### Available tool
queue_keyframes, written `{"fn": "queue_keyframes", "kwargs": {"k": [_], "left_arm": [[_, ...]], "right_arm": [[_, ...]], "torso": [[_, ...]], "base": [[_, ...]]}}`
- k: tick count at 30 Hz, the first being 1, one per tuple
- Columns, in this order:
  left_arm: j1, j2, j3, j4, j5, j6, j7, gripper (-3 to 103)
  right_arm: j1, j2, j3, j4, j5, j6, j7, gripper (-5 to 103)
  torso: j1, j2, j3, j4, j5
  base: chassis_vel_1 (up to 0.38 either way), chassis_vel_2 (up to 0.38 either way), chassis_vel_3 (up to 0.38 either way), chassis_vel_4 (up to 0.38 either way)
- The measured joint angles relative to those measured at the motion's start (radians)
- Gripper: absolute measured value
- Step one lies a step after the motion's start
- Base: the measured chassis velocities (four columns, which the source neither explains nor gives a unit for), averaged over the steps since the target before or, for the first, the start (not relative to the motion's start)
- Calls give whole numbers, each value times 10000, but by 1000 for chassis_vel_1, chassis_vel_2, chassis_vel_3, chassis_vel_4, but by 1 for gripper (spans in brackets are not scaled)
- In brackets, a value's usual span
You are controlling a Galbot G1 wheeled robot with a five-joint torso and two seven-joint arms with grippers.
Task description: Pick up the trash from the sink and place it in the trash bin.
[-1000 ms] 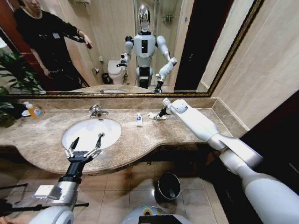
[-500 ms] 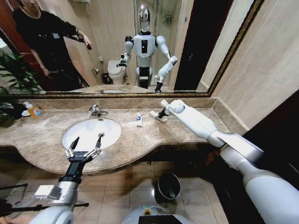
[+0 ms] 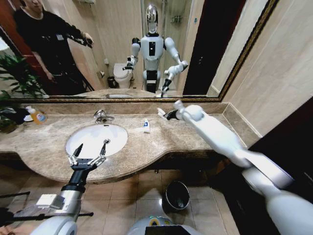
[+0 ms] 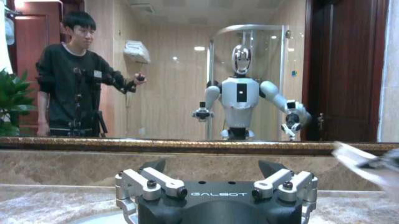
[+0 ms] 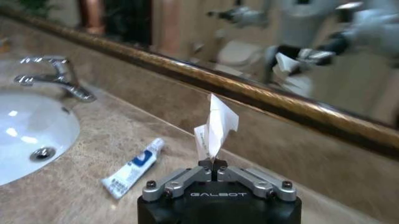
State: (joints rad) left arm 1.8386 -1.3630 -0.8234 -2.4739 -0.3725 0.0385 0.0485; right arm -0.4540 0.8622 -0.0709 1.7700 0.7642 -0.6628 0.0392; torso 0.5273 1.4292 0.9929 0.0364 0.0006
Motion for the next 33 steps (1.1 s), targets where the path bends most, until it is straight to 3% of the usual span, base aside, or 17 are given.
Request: {"fn": "queue_keyframes", "kwargs": {"k": [1, 3, 4, 6, 8, 9, 12, 14, 20, 22, 23, 26, 33], "left_arm": [[0, 0, 2, 0, 0, 0, 7, 100], [0, 0, 3, 1, 0, 0, 11, 100], [0, 1, 1, 1, 0, 0, 0, 100], [0, 0, -1, 0, 0, 0, -2, 100], [1, 0, 0, 0, 0, 0, 0, 100], [1, 0, 0, 0, 0, 0, 0, 100], [0, 1, 1, 0, 0, 0, 2, 100], [0, 0, 1, 0, 0, 0, 4, 100], [0, 0, 1, 0, 0, 0, 2, 100], [0, 0, 1, 0, 0, 0, 3, 100], [0, 0, 1, 0, 0, 0, 3, 100], [0, -1, 2, 1, 0, 0, 3, 100], [0, 0, 2, 1, 0, 0, 3, 100]], "right_arm": [[-879, -209, 543, 778, 213, 281, 726, 0], [-2459, -283, 1836, 1849, 386, 401, 1360, 0], [-3659, -257, 2832, 2397, 522, 160, 1395, 0], [-4404, -257, 3483, 2675, 573, -6, 1295, 0], [-6813, -360, 5532, 3445, 262, -230, 152, 0], [-6813, -360, 5532, 3445, 262, -230, 152, 0], [-9684, -241, 7316, 3962, -582, -215, -1625, 0], [-10828, 93, 7794, 3930, -1182, 121, -2141, 0], [-11719, 1118, 7475, 2910, -2566, 793, -2791, 0], [-11295, 1935, 6823, 1653, -3821, 1204, -3024, 0], [-11295, 1935, 6823, 1653, -3821, 1204, -3024, 0], [-10376, 3273, 5993, -861, -5431, 2102, -2954, 0], [-9474, 4651, 5450, -3697, -6982, 3301, -2669, 0]], "torso": [[0, 0, 1, 1, 0], [-1, 1, -2, 3, -6], [-2, 0, -1, 5, -3], [0, 0, 0, 6, 2], [1, 0, 0, 7, -7], [1, 0, 0, 7, -7], [0, 1, -1, -1, -4], [-1, 1, -2, -1, -6], [0, 1, 0, 3, -14], [2, 1, 1, 4, -3], [2, 1, 1, 4, -3], [4, 0, 1, 7, -8], [3, -1, 2, 5, -5]], "base": [[0, 0, 0, 0], [0, 0, 0, 0], [0, 0, 0, 0], [0, 0, 0, 0], [0, 0, 0, 0], [0, 0, 0, 0], [0, 0, 0, 0], [0, 0, 0, 0], [0, 0, 0, 0], [0, 0, 0, 0], [0, 0, 0, 0], [0, 0, 0, 0], [0, 0, 0, 0]]}}
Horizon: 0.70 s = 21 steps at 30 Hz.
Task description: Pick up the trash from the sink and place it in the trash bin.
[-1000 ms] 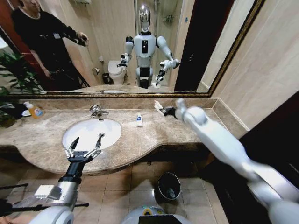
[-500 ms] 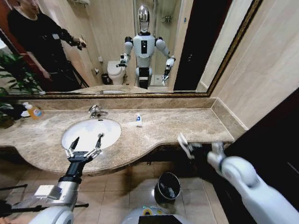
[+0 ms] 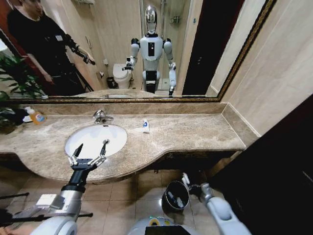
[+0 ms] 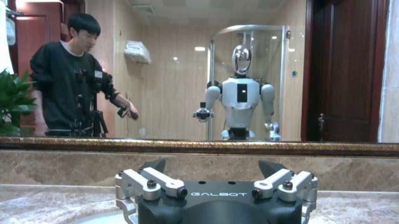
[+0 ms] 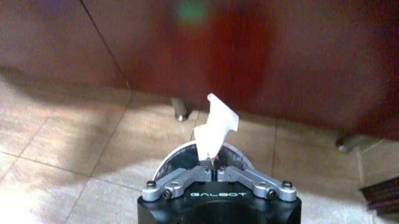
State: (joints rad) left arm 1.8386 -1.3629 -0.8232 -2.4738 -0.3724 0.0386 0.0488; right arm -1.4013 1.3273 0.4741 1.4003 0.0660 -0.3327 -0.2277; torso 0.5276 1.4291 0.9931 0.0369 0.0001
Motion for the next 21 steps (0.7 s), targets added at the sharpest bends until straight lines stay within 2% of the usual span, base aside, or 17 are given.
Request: {"fn": "queue_keyframes", "kwargs": {"k": [2, 5, 6, 9, 10, 13, 15, 16, 18, 20, 21], "left_arm": [[0, 0, -1, 0, 0, 0, -1, 100], [0, 0, -1, 0, 0, 0, 0, 100], [0, 0, -1, 0, 0, 0, 0, 100], [0, 0, 0, 0, 0, 0, 0, 100], [0, 0, 0, 0, 0, 0, 0, 100], [0, 0, 0, 0, 0, 0, 0, 100], [0, 0, -1, 0, 0, 0, -1, 100], [0, 0, 0, 0, 0, 0, 0, 100], [0, 0, 0, 0, 0, 0, 0, 100], [0, 0, 0, 0, 0, 0, 0, 100], [0, 0, 0, 0, 0, 0, 0, 100]], "right_arm": [[116, 95, -77, -302, -60, 120, 106, -2], [390, 22, -675, -977, 60, 475, 489, 8], [390, 22, -675, -977, 60, 475, 489, 8], [565, 68, -918, -1397, -222, 952, 732, 25], [565, 68, -918, -1397, -222, 952, 732, 25], [680, 244, -913, -1583, -418, 1117, 1036, 41], [684, 205, -924, -1591, -424, 1127, 1041, 41], [683, 156, -932, -1596, -434, 1162, 1058, 51], [679, 128, -906, -1589, -474, 1206, 1085, 51], [575, -65, -740, -1306, -400, 1302, 1130, 62], [575, -65, -740, -1306, -400, 1302, 1130, 62]], "torso": [[0, 0, 0, 0, -2], [1, 0, 0, 1, -2], [1, 0, 0, 1, -2], [0, 0, 0, -1, -4], [0, 0, 0, -1, -4], [0, 0, 0, 0, -2], [0, 0, 0, 0, -3], [0, 0, 0, 0, -2], [0, 0, 0, 0, 0], [0, 0, 0, 0, 5], [0, 0, 0, 0, 5]], "base": [[0, 0, 0, 0], [0, 0, 0, 0], [0, 0, 0, 0], [0, 0, 0, 0], [0, 0, 0, 0], [0, 0, 0, 0], [0, 0, 0, 0], [0, 0, 0, 0], [0, 0, 0, 0], [0, 0, 0, 0], [0, 0, 0, 0]]}}
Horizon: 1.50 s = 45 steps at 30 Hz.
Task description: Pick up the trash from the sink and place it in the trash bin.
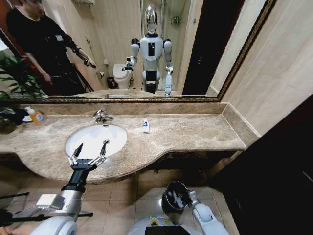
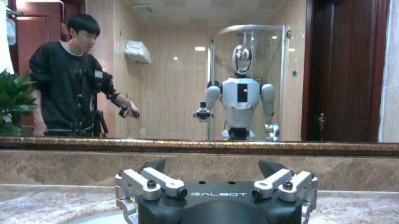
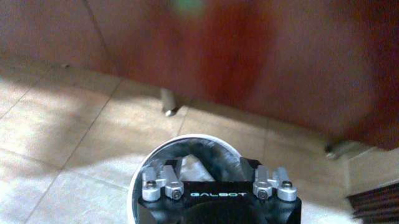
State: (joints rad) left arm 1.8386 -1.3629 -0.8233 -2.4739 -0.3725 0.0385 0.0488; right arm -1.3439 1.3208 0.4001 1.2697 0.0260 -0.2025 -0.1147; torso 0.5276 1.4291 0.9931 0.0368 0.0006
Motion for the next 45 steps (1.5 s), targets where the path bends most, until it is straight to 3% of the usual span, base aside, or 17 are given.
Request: {"fn": "queue_keyframes", "kwargs": {"k": [2, 3, 4, 6, 7, 8, 10, 13, 17, 20, 22, 24, 25, 26, 30, 38, 45], "left_arm": [[0, 0, 0, 0, 0, 0, 0, 100], [0, 0, 0, 0, 0, 0, 0, 100], [0, 0, 0, 0, 0, 0, 0, 100], [0, -1, 0, 0, 0, 0, 1, 100], [0, -1, 0, 0, 0, 0, 1, 100], [0, 0, 1, 0, 0, 0, 6, 100], [0, 0, 0, 0, 0, 0, 1, 100], [0, 1, -1, 0, 0, 0, -1, 100], [0, 0, 0, 0, 0, 0, -1, 100], [0, -1, 0, 0, 0, 0, -1, 100], [0, 1, 0, 0, 0, 0, 0, 100], [0, 0, 0, 0, 0, 0, 0, 100], [0, 0, 0, 0, 0, 0, 0, 100], [0, 0, 0, 1, 0, 0, 0, 100], [0, -1, 0, 0, 0, 0, 1, 100], [0, 0, 0, 0, 0, 0, -1, 100], [0, 0, 1, 0, 0, 0, 0, 100]], "right_arm": [[-428, -499, 509, 1007, 831, -6, -162, 73], [-841, -678, 1214, 1919, 1260, -137, -598, 79], [-841, -678, 1214, 1919, 1260, -137, -598, 79], [-1327, -305, 2848, 3232, 971, -654, -1164, 89], [-1327, -305, 2848, 3232, 971, -654, -1164, 89], [-1421, 123, 3644, 3900, 857, -859, -1255, 94], [-1691, 389, 4414, 5045, 1433, -943, -1319, 99], [-1747, 442, 4936, 6369, 2120, -644, -1508, 100], [-1365, 330, 4678, 7741, 2590, -759, -1320, 100], [-14, -299, 3217, 8888, 3544, -1974, -759, 100], [451, -549, 2794, 8966, 3937, -2317, -590, 100], [1901, -1294, 1303, 8781, 5270, -2827, 454, 100], [1901, -1294, 1303, 8781, 5270, -2827, 454, 100], [2774, -1656, 294, 8323, 5890, -2998, 933, 100], [4361, -1889, -1475, 6879, 6069, -3073, 647, 100], [7815, -971, -4697, 3385, 5689, -2948, 652, 100], [9816, 311, -5926, 759, 5581, -3137, 1504, 100]], "torso": [[0, 0, 0, 1, -3], [0, 1, 0, 0, -16], [0, 1, 0, 0, -16], [-1, 1, 0, -2, -11], [-1, 1, 0, -2, -11], [-1, 1, -1, -4, -9], [-1, 0, 0, -3, 0], [-2, 1, -1, -3, -10], [-2, 1, -1, -4, -5], [-1, 1, -1, 0, -6], [-1, 1, 0, 0, -6], [0, 0, 0, 3, -8], [0, 0, 0, 3, -8], [0, 0, 1, 4, -8], [1, 0, 2, -3, -6], [1, -1, 2, 1, -9], [1, -1, 1, 1, -10]], "base": [[0, 0, 0, 0], [0, 0, 0, 0], [0, 0, 0, 0], [0, 0, 0, 0], [0, 0, 0, 0], [0, 0, 0, 0], [0, 0, 0, 0], [0, 0, 0, 0], [0, 0, 0, 0], [0, 0, 0, 0], [0, 0, 0, 0], [0, 0, 0, 0], [0, 0, 0, 0], [0, 0, 0, 0], [0, 0, 0, 0], [0, 0, 0, 0], [0, 0, 0, 0]]}}
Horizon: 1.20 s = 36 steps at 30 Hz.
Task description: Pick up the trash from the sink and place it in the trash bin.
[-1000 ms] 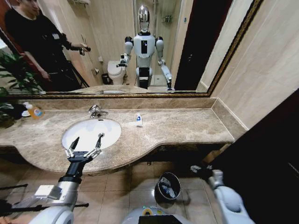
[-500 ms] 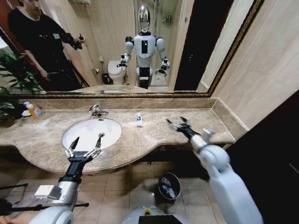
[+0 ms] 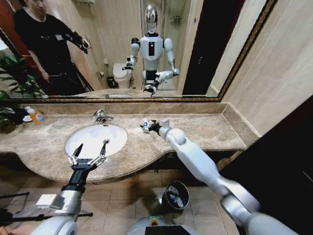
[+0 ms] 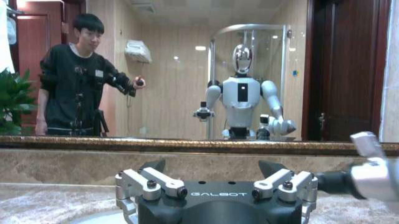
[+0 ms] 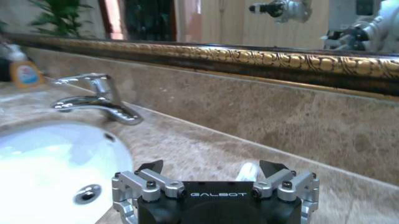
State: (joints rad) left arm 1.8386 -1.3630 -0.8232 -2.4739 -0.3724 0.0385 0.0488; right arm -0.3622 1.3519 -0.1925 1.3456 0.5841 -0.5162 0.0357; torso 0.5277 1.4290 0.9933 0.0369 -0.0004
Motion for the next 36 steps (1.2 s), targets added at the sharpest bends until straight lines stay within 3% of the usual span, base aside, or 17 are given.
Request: {"fn": "queue_keyframes", "kwargs": {"k": [12, 21, 23, 24, 27, 29, 31, 32, 33, 36], "left_arm": [[0, 0, -1, 0, -1, 0, 0, 100], [0, 0, -1, 0, 0, 0, 0, 100], [0, 0, 0, 0, 0, 0, -1, 100], [0, 0, 0, 0, 0, 0, -1, 100], [0, 0, -1, 0, 0, 0, 0, 100], [0, 0, -1, 0, 0, 0, 0, 100], [0, 0, 0, 0, 0, 0, -1, 100], [0, 0, 0, 0, 0, 0, -1, 100], [0, 0, -1, 0, 0, 0, 0, 100], [0, 0, -1, 0, 0, 0, -1, 100]], "right_arm": [[925, 654, -321, -1798, 271, -694, 348, 103], [986, 1032, -444, -2103, 879, -874, 814, 93], [941, 1086, -476, -2215, 826, -803, 826, 83], [941, 1086, -476, -2215, 826, -803, 826, 83], [919, 1118, -476, -2375, 641, -722, 827, 66], [920, 1132, -458, -2421, 594, -683, 821, 66], [929, 1142, -377, -2426, 530, -635, 812, 56], [929, 1142, -377, -2426, 530, -635, 812, 56], [932, 1141, -312, -2351, 525, -635, 807, 47], [951, 1122, -240, -2162, 522, -635, 804, 54]], "torso": [[-2, 0, -1, -2, 2], [-2, 1, -2, -1, 4], [-2, 2, -2, -1, 4], [-2, 2, -2, -1, 4], [-2, 2, -2, -2, 4], [-2, 2, -2, -2, 5], [-2, 2, -1, -1, 4], [-2, 2, -1, -1, 4], [-2, 1, -1, -2, 4], [-2, 2, -2, -2, 4]], "base": [[0, 0, 0, 0], [0, 0, 0, 0], [0, 0, 0, 0], [0, 0, 0, 0], [0, 0, 0, 0], [0, 0, 0, 0], [0, 0, 0, 0], [0, 0, 0, 0], [0, 0, 0, 0], [0, 0, 0, 0]]}}
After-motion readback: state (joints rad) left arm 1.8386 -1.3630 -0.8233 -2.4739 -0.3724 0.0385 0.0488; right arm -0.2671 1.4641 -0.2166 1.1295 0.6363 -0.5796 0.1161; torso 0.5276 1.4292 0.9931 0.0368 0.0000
